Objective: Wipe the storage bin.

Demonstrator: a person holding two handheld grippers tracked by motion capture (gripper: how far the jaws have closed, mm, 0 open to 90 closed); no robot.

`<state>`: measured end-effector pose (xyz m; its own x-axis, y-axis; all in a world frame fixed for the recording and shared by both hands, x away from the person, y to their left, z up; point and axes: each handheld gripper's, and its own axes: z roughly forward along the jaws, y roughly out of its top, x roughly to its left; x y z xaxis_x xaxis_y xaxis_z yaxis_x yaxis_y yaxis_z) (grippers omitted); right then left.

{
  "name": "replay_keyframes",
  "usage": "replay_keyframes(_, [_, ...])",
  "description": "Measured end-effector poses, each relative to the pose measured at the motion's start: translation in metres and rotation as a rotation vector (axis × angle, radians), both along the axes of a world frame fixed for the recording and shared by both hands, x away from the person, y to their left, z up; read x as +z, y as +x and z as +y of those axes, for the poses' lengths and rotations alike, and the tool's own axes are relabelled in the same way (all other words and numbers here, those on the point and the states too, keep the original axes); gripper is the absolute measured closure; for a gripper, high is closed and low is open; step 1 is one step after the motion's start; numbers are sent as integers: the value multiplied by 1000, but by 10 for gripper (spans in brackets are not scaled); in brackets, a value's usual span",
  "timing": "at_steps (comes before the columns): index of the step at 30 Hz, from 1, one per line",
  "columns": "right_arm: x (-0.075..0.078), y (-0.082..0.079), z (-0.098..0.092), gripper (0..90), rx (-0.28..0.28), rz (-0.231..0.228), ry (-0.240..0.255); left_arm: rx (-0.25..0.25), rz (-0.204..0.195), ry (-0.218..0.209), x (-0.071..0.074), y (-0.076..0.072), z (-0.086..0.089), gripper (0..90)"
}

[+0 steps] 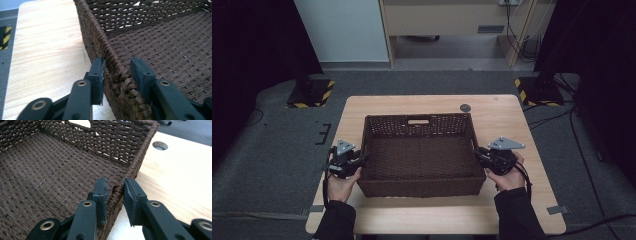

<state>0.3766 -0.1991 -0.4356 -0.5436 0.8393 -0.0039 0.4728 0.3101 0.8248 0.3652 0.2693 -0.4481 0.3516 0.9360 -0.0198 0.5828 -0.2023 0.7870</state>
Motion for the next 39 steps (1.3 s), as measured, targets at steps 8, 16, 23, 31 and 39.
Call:
replay_keyframes(8, [1, -16, -2, 673, 19, -1, 31, -20, 21, -3, 0, -1, 1, 671])
replay_keyframes(16, [10, -15, -31, 602, -64, -44, 96, -27, 24, -7, 0, 4, 4, 679])
replay_keyframes(23, [-7, -11, -64, 540, -160, -7, 42, -27, 23, 3, 0, 4, 3, 680])
replay_keyframes(31, [-38, -17, -90, 513, -229, 54, -15, -28, 18, -2, -1, 4, 3, 679])
replay_keyframes(39, [-67, -18, -109, 544, -258, 139, -24, -28, 19, -8, -1, 4, 4, 676])
